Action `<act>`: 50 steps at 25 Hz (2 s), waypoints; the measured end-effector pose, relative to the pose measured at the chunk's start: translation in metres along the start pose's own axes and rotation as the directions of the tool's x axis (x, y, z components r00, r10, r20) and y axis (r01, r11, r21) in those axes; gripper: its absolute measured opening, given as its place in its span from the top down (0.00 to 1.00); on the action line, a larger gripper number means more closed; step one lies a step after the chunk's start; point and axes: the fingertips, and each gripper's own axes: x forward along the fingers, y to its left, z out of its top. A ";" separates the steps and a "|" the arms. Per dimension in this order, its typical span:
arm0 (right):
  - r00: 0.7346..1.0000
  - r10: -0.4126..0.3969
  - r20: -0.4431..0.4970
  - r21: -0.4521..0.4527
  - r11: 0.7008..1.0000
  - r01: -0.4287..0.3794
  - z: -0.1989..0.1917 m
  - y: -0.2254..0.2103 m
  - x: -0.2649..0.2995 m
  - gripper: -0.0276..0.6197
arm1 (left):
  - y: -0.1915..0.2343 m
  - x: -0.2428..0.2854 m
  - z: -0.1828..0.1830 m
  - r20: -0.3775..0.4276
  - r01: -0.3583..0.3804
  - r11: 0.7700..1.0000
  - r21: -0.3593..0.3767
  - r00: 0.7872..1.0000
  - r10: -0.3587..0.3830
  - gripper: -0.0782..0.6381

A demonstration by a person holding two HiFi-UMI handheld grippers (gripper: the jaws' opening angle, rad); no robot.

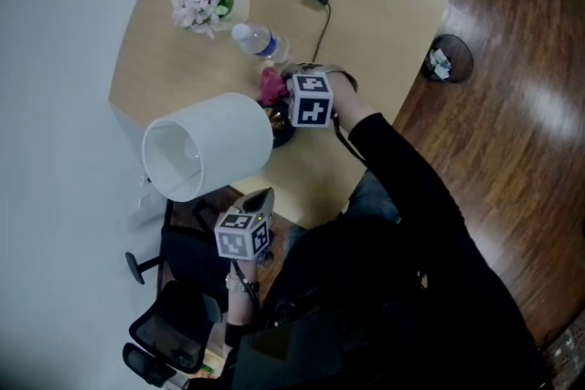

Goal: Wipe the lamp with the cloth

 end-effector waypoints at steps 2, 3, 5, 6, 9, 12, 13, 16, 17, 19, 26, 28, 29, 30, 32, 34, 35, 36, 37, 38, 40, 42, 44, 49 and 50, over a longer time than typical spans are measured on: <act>0.999 -0.038 0.016 0.030 0.999 0.037 -0.004 -0.006 -0.017 0.77 | -0.002 0.002 0.002 -0.001 0.009 1.000 0.011 1.000 -0.009 0.89; 0.998 -0.052 0.020 0.042 0.998 0.051 -0.007 -0.007 -0.026 0.77 | -0.002 0.003 0.003 -0.003 0.015 1.000 0.015 1.000 -0.015 0.89; 0.998 -0.069 0.013 0.067 0.995 0.068 -0.016 -0.007 -0.040 0.77 | -0.005 0.005 0.002 -0.009 0.027 0.999 0.024 1.000 -0.027 0.89; 0.997 -0.071 0.006 0.083 0.994 0.070 -0.022 -0.007 -0.045 0.77 | -0.007 0.006 0.002 -0.011 0.034 0.999 0.029 0.999 -0.033 0.89; 0.997 -0.071 -0.019 0.111 0.991 0.073 -0.038 -0.005 -0.052 0.77 | -0.013 0.008 0.000 -0.015 0.049 0.998 0.039 0.999 -0.048 0.89; 0.999 -0.045 -0.007 0.092 0.995 0.046 -0.034 0.000 -0.051 0.77 | -0.015 0.008 -0.003 -0.016 0.052 0.998 0.047 0.999 -0.051 0.89; 1.000 -0.031 0.005 0.076 0.997 0.030 -0.028 0.002 -0.048 0.77 | -0.015 0.007 -0.004 -0.015 0.051 0.998 0.047 0.999 -0.050 0.89; 0.998 0.027 0.057 -0.001 1.000 -0.027 -0.003 0.007 -0.032 0.77 | -0.013 0.003 -0.009 -0.014 0.040 0.998 0.037 0.999 -0.040 0.89; 0.997 0.045 0.062 -0.029 0.999 -0.043 0.004 0.007 -0.027 0.77 | -0.013 0.001 -0.011 -0.012 0.035 0.999 0.033 0.999 -0.035 0.89; 0.993 0.094 0.075 -0.066 0.994 -0.089 0.016 0.011 -0.012 0.77 | -0.011 -0.004 -0.015 -0.008 0.021 1.000 0.023 1.000 -0.021 0.89; 0.963 0.209 0.168 -0.007 0.978 -0.211 0.035 0.021 0.020 0.77 | -0.003 -0.016 -0.035 -0.006 -0.019 0.999 -0.026 1.000 0.018 0.89; 0.966 0.202 0.161 0.002 0.979 -0.205 0.033 0.023 0.025 0.77 | -0.003 -0.016 -0.039 -0.008 -0.019 0.999 -0.034 1.000 0.019 0.89; 0.967 0.200 0.157 0.010 0.979 -0.204 0.032 0.024 0.027 0.77 | -0.003 -0.015 -0.040 -0.010 -0.017 0.999 -0.036 1.000 0.017 0.89; 0.968 0.197 0.155 0.019 0.979 -0.202 0.032 0.025 0.028 0.77 | -0.004 -0.015 -0.041 -0.012 -0.015 0.999 -0.035 1.000 0.014 0.89; 0.971 0.187 0.151 0.030 0.981 -0.193 0.031 0.027 0.026 0.77 | -0.007 -0.014 -0.041 -0.014 -0.010 1.000 -0.027 1.000 0.010 0.89; 0.975 0.171 0.142 0.041 0.983 -0.178 0.028 0.029 0.022 0.77 | -0.009 -0.015 -0.039 -0.013 -0.006 1.000 -0.014 1.000 0.006 0.89; 0.976 0.165 0.139 0.048 0.984 -0.173 0.026 0.031 0.020 0.77 | -0.010 -0.015 -0.038 -0.011 -0.005 1.000 -0.008 1.000 0.005 0.89; 0.976 0.163 0.142 0.057 0.983 -0.173 0.024 0.035 0.019 0.77 | -0.011 -0.015 -0.038 -0.009 -0.003 1.000 -0.002 1.000 0.003 0.89; 0.976 0.162 0.147 0.069 0.982 -0.174 0.022 0.038 0.018 0.77 | -0.012 -0.014 -0.037 -0.009 0.000 1.000 0.004 1.000 0.000 0.89; 0.976 0.157 0.151 0.084 0.982 -0.171 0.019 0.041 0.016 0.77 | -0.013 -0.014 -0.036 -0.009 0.003 1.000 0.010 1.000 -0.003 0.89; 0.979 0.135 0.154 0.112 0.982 -0.153 0.014 0.044 0.013 0.77 | -0.015 -0.011 -0.035 -0.015 0.014 1.000 0.023 1.000 -0.013 0.89; 0.982 0.102 0.159 0.135 0.983 -0.124 0.012 0.046 0.010 0.77 | -0.015 -0.010 -0.034 -0.025 0.022 0.999 0.040 0.999 -0.021 0.89; 0.984 0.074 0.163 0.163 0.981 -0.101 0.012 0.052 0.009 0.77 | -0.016 -0.011 -0.035 -0.039 0.025 0.998 0.065 0.999 -0.023 0.89; 0.990 -0.006 0.142 0.241 0.970 -0.029 -0.002 0.062 0.000 0.77 | -0.025 -0.010 -0.036 -0.070 0.047 0.991 0.124 0.997 -0.039 0.89; 0.990 -0.021 0.136 0.256 0.967 -0.014 -0.003 0.063 -0.001 0.77 | -0.024 -0.010 -0.036 -0.071 0.053 0.990 0.130 0.997 -0.044 0.89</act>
